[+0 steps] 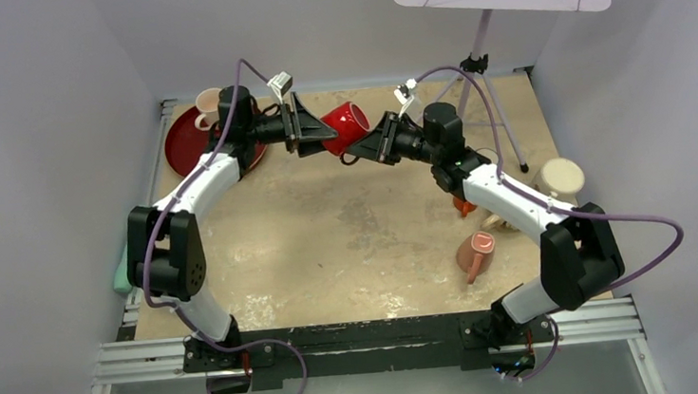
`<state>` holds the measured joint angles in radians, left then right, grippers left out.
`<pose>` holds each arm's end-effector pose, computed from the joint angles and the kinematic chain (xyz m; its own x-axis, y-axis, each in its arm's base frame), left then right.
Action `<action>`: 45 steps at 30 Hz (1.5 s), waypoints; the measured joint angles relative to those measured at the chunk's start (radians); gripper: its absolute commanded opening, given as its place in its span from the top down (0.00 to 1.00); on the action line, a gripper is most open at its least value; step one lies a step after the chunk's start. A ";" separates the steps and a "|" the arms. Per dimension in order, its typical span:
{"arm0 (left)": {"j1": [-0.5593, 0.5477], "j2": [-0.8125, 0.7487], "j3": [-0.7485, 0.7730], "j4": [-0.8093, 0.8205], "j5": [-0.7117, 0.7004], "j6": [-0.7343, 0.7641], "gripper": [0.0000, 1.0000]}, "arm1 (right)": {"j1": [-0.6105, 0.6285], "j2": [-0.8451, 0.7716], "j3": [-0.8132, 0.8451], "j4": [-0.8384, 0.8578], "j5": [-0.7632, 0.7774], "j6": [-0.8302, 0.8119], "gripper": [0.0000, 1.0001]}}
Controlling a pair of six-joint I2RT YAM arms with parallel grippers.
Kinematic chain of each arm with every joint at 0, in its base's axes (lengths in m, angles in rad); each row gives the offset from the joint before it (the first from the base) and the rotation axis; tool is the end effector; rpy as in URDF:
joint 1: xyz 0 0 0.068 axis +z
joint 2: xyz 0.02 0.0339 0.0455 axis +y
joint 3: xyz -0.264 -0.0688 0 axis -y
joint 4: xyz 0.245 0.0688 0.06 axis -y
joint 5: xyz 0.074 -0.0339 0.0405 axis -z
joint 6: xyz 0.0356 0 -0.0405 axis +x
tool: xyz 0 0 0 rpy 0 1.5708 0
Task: Turn the mug right side up
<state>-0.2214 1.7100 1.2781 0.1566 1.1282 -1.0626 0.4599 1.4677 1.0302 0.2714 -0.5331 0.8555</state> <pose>0.3735 -0.1171 0.3026 -0.9524 -0.1691 -0.2537 0.2269 0.1625 -0.9603 0.2997 0.1686 0.3093 -0.7248 0.3665 -0.5834 -0.4334 0.4156 0.7996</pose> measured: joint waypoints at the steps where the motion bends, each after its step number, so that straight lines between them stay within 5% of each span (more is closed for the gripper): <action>1: -0.007 0.003 0.000 0.029 0.003 -0.026 0.43 | 0.000 0.001 0.002 0.006 -0.005 0.003 1.00; 7: -0.020 0.011 0.000 0.197 0.037 -0.157 1.00 | 0.000 0.034 0.014 0.056 -0.029 0.038 1.00; 11: -0.022 0.009 0.018 0.213 0.050 -0.090 1.00 | 0.005 0.081 0.024 0.059 -0.053 0.106 0.97; 14: -0.020 0.011 0.101 -0.066 0.009 0.104 1.00 | 0.005 0.111 0.039 0.051 -0.046 0.107 0.55; 18: -0.035 0.033 0.333 -0.590 -0.235 0.480 1.00 | 0.013 0.143 0.088 -0.018 -0.033 0.031 0.31; 22: -0.012 0.055 0.475 -0.925 -0.564 0.846 1.00 | 0.014 0.149 0.135 -0.081 -0.004 -0.044 0.29; 28: 0.103 0.169 0.570 -1.217 -0.890 1.225 1.00 | 0.014 0.148 0.142 -0.172 0.050 -0.131 0.29; 34: 0.240 0.358 0.636 -1.300 -1.159 1.455 1.00 | 0.014 0.148 0.149 -0.233 0.092 -0.198 0.29; 45: 0.270 0.644 1.033 -1.316 -1.325 1.640 1.00 | 0.016 0.149 0.188 -0.287 0.108 -0.246 0.30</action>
<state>0.0490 2.3543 2.3116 -1.1595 -0.1967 0.5770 0.4759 1.6165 1.2182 -0.0154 -0.4252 0.6098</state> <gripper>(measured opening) 0.181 0.702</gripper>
